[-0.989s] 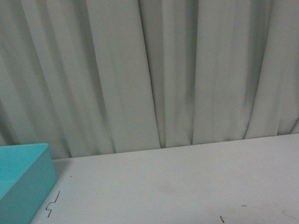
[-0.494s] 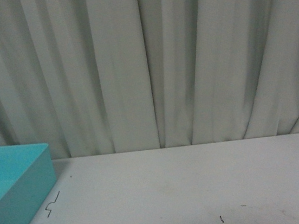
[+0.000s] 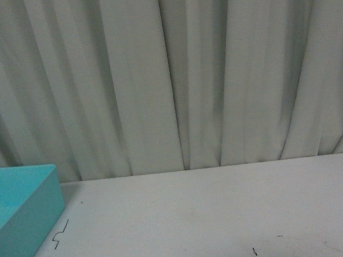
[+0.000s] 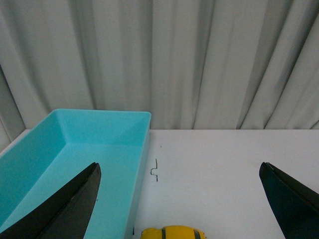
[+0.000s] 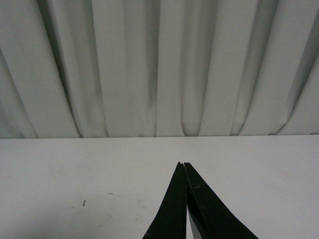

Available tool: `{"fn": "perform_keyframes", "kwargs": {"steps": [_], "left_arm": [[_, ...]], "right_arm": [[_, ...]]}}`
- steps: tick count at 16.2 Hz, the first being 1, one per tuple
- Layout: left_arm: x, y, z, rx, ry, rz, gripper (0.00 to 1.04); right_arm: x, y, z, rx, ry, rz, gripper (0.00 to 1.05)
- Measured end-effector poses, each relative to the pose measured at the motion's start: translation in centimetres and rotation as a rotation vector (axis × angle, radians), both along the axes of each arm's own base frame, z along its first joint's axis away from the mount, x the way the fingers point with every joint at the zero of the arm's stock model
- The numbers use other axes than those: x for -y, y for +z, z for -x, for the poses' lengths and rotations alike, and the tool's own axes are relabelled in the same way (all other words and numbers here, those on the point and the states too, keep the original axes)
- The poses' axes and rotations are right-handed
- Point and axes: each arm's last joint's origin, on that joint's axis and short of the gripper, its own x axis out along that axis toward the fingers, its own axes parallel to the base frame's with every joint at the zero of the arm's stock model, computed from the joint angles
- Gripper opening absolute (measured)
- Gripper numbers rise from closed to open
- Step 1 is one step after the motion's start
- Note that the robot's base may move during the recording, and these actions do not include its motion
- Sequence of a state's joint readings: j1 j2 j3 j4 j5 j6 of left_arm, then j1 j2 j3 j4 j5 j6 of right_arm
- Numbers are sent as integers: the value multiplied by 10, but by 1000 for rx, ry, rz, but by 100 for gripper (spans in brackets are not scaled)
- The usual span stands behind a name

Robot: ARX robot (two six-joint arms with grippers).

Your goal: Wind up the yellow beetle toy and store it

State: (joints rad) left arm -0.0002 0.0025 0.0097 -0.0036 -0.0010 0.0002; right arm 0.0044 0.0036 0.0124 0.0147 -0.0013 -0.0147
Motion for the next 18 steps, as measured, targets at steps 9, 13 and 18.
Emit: {"fn": "perform_keyframes", "kwargs": {"steps": [9, 13, 18], "left_arm": [[0, 0, 0, 0, 0, 0, 98], [0, -2, 0, -29, 12, 13, 98], [-3, 69, -41, -201, 403, 331, 98]], "right_arm": [[0, -2, 0, -19, -2, 0, 39], [0, -2, 0, -19, -2, 0, 100], [0, -2, 0, -19, -3, 0, 98]]}}
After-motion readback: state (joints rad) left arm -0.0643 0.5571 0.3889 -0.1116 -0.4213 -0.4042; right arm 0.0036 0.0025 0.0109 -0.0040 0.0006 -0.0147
